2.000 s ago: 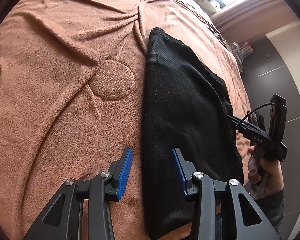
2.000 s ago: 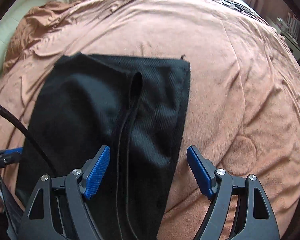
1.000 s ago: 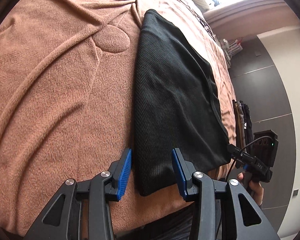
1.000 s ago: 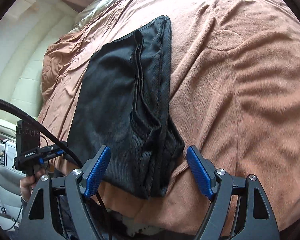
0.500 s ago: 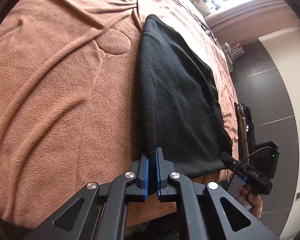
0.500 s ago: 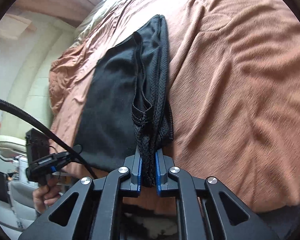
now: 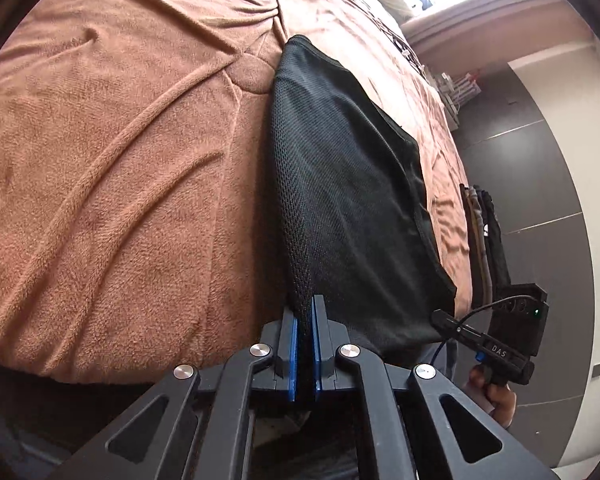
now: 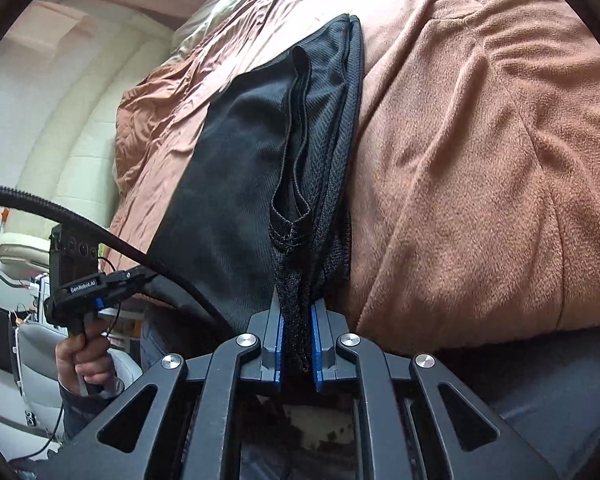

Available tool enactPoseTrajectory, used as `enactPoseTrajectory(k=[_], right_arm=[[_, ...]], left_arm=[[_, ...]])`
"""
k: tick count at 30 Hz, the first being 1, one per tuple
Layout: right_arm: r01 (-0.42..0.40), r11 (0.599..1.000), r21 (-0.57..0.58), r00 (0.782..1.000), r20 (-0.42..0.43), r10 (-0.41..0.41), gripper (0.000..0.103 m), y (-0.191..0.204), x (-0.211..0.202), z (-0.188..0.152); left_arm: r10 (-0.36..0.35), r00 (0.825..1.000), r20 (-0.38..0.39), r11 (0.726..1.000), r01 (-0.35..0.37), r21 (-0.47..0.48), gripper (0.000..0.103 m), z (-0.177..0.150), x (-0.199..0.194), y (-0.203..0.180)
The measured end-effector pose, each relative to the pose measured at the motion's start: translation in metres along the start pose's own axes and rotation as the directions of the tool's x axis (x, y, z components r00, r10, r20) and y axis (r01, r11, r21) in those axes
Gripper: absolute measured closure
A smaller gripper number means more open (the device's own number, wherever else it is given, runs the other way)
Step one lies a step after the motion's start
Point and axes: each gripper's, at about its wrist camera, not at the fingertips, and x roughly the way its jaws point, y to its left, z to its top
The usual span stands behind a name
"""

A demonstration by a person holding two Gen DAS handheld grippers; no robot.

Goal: Fold small clothes

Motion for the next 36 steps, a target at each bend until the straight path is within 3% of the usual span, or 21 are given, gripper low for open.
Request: enactPoseTrajectory(k=[3, 5, 6, 8, 13, 25, 36], right_arm=[[0.015, 1.000, -0.002, 1.000, 0.013, -0.015, 0.078, 0.000, -0.006, 0.007], [0.049, 0.999, -0.016, 0.998, 0.033, -0.048, 0.056, -0.001, -0.013, 0.010], [0.051, 0.998, -0.022, 0.998, 0.040, -0.050, 0.054, 0.001, -0.015, 0.013], [0.054, 0.998, -0.035, 0.997, 0.049, -0.052, 0.054, 0.002, -0.018, 0.023], [0.087, 0.995, -0.049, 0.995, 0.053, -0.084, 0.054, -0.002, -0.010, 0.048], [0.027, 0.999, -0.027, 0.999, 0.030, -0.026, 0.054, -0.020, 0.029, 0.102], [0.018, 0.998, -0.059, 0.999, 0.045, -0.016, 0.054, -0.020, 0.050, 0.143]], left_arm=[[-0.002, 1.000, -0.008, 1.000, 0.002, -0.018, 0.094, 0.005, 0.004, 0.007], [0.020, 1.000, 0.000, 1.000, -0.020, -0.012, 0.080, 0.011, 0.004, 0.008], [0.023, 1.000, 0.007, 1.000, -0.023, -0.009, 0.068, 0.013, 0.004, 0.007], [0.013, 1.000, 0.025, 1.000, -0.013, 0.000, 0.056, 0.019, 0.004, 0.006], [0.003, 1.000, 0.024, 1.000, -0.003, 0.008, 0.055, 0.040, 0.015, 0.006], [0.006, 1.000, 0.030, 1.000, -0.006, -0.003, 0.056, 0.096, 0.042, 0.009], [0.009, 1.000, 0.024, 1.000, -0.009, -0.011, 0.069, 0.146, 0.063, 0.010]])
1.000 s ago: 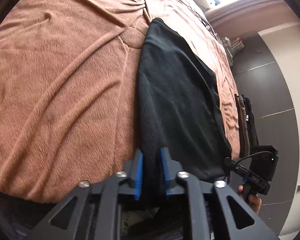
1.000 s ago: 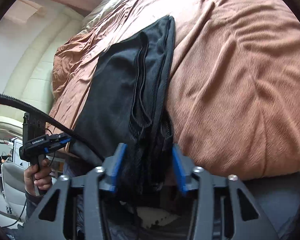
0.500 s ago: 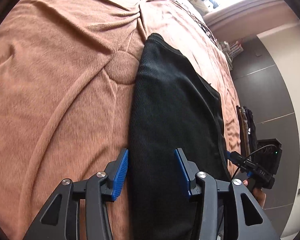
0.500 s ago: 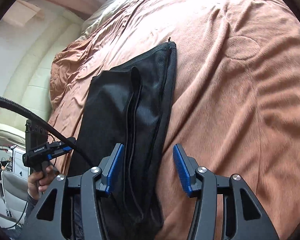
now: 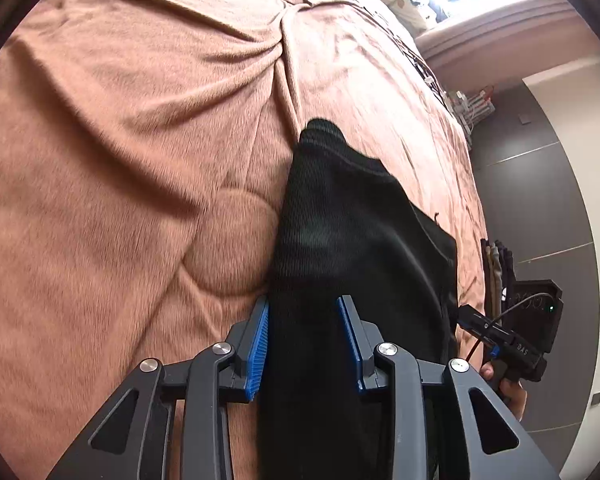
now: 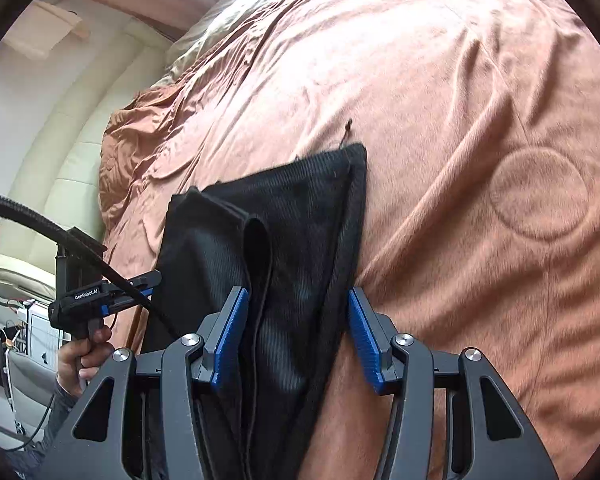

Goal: Fold small clothes

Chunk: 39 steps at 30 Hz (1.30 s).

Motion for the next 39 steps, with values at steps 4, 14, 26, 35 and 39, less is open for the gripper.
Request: enactPoseTrajectory(k=[4, 14, 26, 35, 39], right_arm=[[0.000, 1.000, 0.004, 1.000, -0.015, 0.000, 0.054, -0.001, 0.010, 0.011], [-0.115, 0.993, 0.020, 0.992, -0.051, 0.116, 0.054, -0.005, 0.032, 0.023], [-0.160, 0.986, 0.039, 0.987, -0.016, 0.161, 0.054, -0.024, 0.018, 0.021], [-0.183, 0.983, 0.014, 0.981, -0.062, 0.184, 0.054, -0.018, 0.031, 0.022], [-0.166, 0.986, 0.000, 0.984, -0.063, 0.166, 0.054, -0.012, 0.043, 0.031]], left_arm=[[-0.009, 1.000, -0.002, 1.000, 0.009, -0.004, 0.069, 0.015, 0.007, -0.001], [-0.048, 0.999, -0.002, 0.999, 0.048, -0.011, 0.076, 0.039, 0.018, 0.001], [-0.082, 0.997, -0.004, 0.996, 0.082, -0.041, 0.083, 0.055, 0.027, 0.006], [-0.095, 0.995, 0.002, 0.994, 0.095, -0.054, 0.083, 0.054, 0.025, 0.010], [-0.096, 0.995, 0.000, 0.994, 0.095, -0.053, 0.083, 0.057, 0.027, 0.008]])
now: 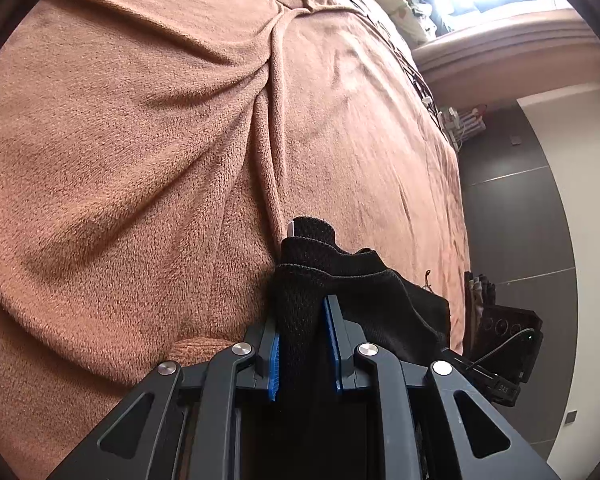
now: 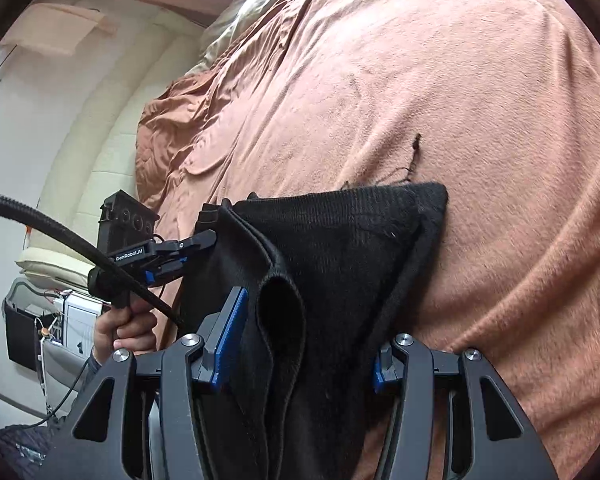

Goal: Fold small clothes
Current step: 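Close both grippers on the tank top's end and lift it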

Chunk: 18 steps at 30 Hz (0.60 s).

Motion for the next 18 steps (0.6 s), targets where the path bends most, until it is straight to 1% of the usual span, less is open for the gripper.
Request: enactPoseTrajectory(k=[1, 2, 3, 4, 6, 7, 9, 13, 18], right_arm=[[0.011, 1.000, -0.011, 1.000, 0.002, -0.011, 0.057, 0.003, 0.001, 0.002], [0.028, 0.999, -0.021, 1.000, 0.004, -0.028, 0.068, 0.005, 0.002, 0.004], [0.052, 0.998, -0.028, 0.999, 0.002, -0.052, 0.075, 0.007, 0.004, 0.004], [0.082, 0.996, -0.027, 0.997, 0.000, -0.082, 0.086, 0.008, 0.005, 0.005], [0.087, 0.996, -0.023, 0.996, 0.003, -0.087, 0.089, 0.010, 0.005, 0.005], [0.095, 0.995, -0.039, 0.995, 0.011, -0.095, 0.091, 0.016, 0.004, 0.004], [0.107, 0.992, -0.068, 0.994, 0.031, -0.105, 0.092, 0.027, -0.001, 0.000], [0.113, 0.988, -0.102, 0.992, 0.070, -0.106, 0.092, 0.049, -0.012, -0.007], [0.124, 0.981, -0.148, 0.988, 0.108, -0.109, 0.092, 0.076, -0.028, -0.023]], left_arm=[[-0.001, 1.000, 0.001, 1.000, 0.001, 0.000, 0.083, 0.001, 0.001, 0.000], [0.000, 1.000, 0.001, 1.000, 0.000, -0.001, 0.085, 0.001, 0.002, -0.001], [0.005, 1.000, 0.001, 1.000, -0.005, 0.000, 0.088, 0.002, 0.002, -0.001], [0.010, 1.000, 0.002, 1.000, -0.010, 0.003, 0.088, 0.002, 0.002, -0.002], [0.018, 1.000, 0.007, 1.000, -0.018, 0.011, 0.094, 0.001, 0.001, -0.005], [0.019, 1.000, 0.010, 1.000, -0.020, 0.014, 0.095, 0.001, 0.001, -0.007], [0.017, 1.000, 0.020, 1.000, -0.018, 0.021, 0.096, 0.000, -0.003, -0.011], [-0.012, 0.999, 0.042, 0.999, 0.011, 0.030, 0.098, -0.003, -0.016, -0.019], [-0.050, 0.996, 0.080, 0.997, 0.044, 0.068, 0.098, -0.013, -0.041, -0.037]])
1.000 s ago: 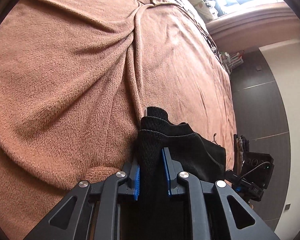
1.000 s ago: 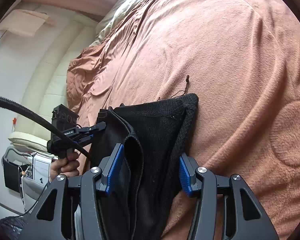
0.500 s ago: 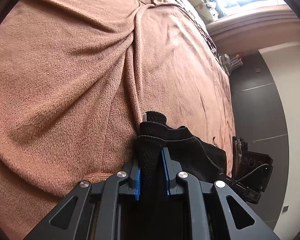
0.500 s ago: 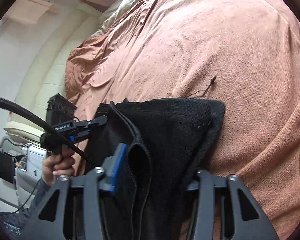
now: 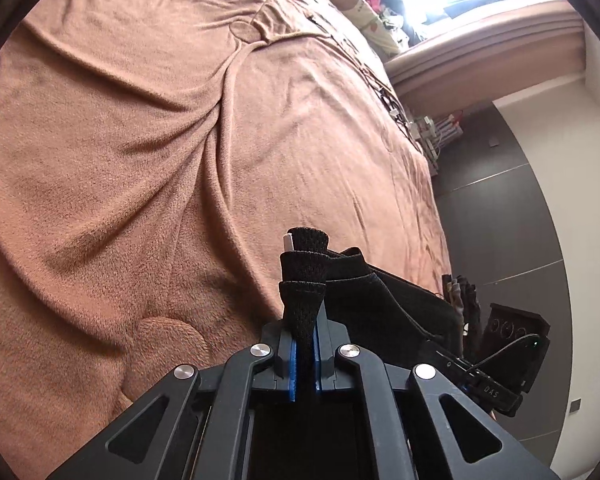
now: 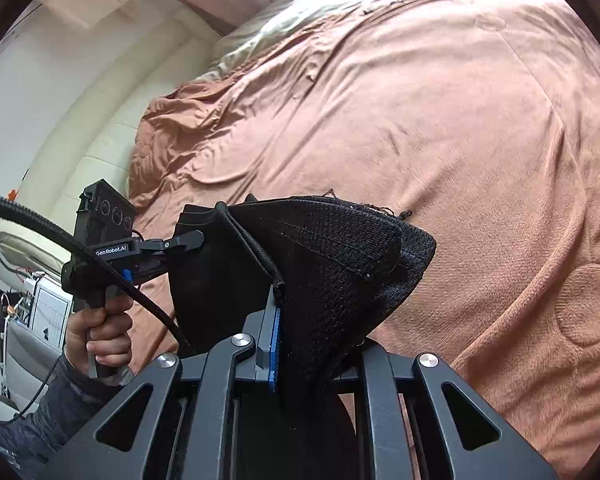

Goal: Fold small clothes
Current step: 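Close both grippers on the tank top's end and lift it, then carry the lifted tank top with both grippers toward the bed's headboard side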

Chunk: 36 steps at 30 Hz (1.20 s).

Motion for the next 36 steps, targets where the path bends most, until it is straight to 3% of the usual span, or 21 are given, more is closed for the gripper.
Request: enactPoseTrajectory(k=[17, 27, 36], right_arm=[[0.013, 0.991, -0.131, 0.986, 0.165, 0.008, 0.093, 0.090, -0.095, -0.072], [0.010, 0.975, -0.220, 0.967, 0.249, 0.046, 0.093, 0.135, -0.165, -0.130], [0.013, 0.952, -0.306, 0.947, 0.310, 0.087, 0.093, 0.181, -0.214, -0.181]], left_arm=[[-0.098, 0.984, 0.149, 0.990, 0.081, 0.119, 0.098, -0.051, -0.107, -0.063], [-0.146, 0.961, 0.236, 0.977, 0.102, 0.187, 0.098, -0.094, -0.173, -0.097], [-0.187, 0.927, 0.326, 0.962, 0.105, 0.253, 0.098, -0.141, -0.243, -0.127]])
